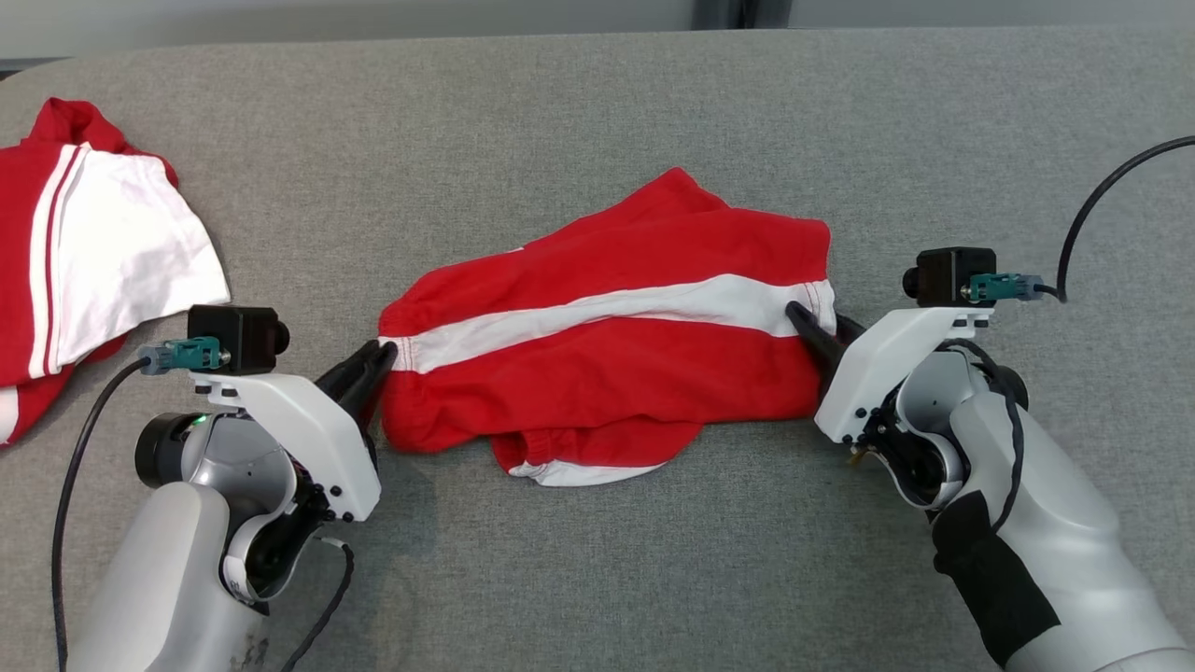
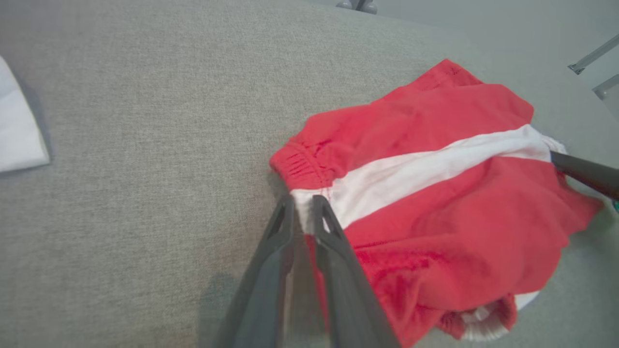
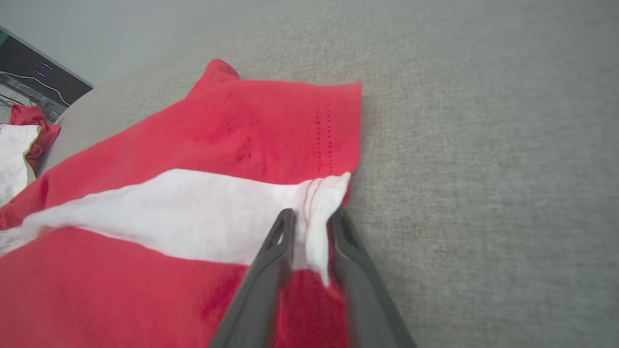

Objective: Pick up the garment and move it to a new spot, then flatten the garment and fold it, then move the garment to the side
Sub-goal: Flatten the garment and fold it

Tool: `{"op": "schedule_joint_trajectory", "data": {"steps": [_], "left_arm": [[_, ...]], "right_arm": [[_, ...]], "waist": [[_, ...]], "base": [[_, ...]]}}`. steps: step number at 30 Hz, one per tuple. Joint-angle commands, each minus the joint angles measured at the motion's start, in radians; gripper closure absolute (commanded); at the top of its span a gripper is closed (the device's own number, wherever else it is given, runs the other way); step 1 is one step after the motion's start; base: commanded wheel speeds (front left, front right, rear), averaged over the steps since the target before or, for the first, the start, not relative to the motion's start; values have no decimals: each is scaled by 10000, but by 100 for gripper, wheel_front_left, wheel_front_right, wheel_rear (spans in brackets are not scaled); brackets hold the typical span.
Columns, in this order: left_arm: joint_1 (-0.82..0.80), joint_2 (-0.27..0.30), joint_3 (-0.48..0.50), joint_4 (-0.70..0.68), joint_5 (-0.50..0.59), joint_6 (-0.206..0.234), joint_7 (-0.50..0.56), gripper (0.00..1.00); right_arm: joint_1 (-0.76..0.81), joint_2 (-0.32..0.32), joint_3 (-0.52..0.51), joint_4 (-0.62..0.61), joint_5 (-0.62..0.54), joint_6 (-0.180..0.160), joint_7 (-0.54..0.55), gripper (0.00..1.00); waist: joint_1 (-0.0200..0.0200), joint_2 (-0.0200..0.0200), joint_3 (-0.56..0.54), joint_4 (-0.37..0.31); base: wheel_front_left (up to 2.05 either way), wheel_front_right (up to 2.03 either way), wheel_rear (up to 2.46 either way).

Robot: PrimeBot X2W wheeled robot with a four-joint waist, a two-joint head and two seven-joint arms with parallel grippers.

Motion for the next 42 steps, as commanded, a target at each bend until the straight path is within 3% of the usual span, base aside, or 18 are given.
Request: {"op": "schedule_joint_trajectory", "data": {"steps": [1,2,3,4,21,33,42], "left_arm": [[-9,43,-22,-54,-83,-38,47,82],[6,34,-50,-89,-130,-55,93,100],[19,28,-74,-122,-160,-66,123,100],[34,40,-85,-149,-196,-82,145,100],[568,156,-5,-582,-382,-1,-360,100],[2542,261,447,-3030,-1014,451,-294,100],[3272,438,435,-4563,-987,867,202,100]], "right_arm": [[-15,-21,64,68,85,23,-46,70],[-45,-33,117,48,151,23,-113,80],[-76,-49,160,46,215,23,-157,80],[-102,-74,222,63,239,23,-232,100],[25,-317,610,148,685,23,-1949,100],[2083,-895,821,-2198,1885,23,-2222,100],[3212,-1170,275,-3856,1644,23,-1577,100]], "waist": [[0,0,1,7],[0,0,3,16],[0,0,0,21],[0,0,-7,24],[0,0,-1088,-28],[0,0,-2547,-267],[0,0,-2743,-383]], "base": [[0,0,0],[0,0,0],[0,0,0],[0,0,0],[0,0,0],[0,0,0],[0,0,0]]}}
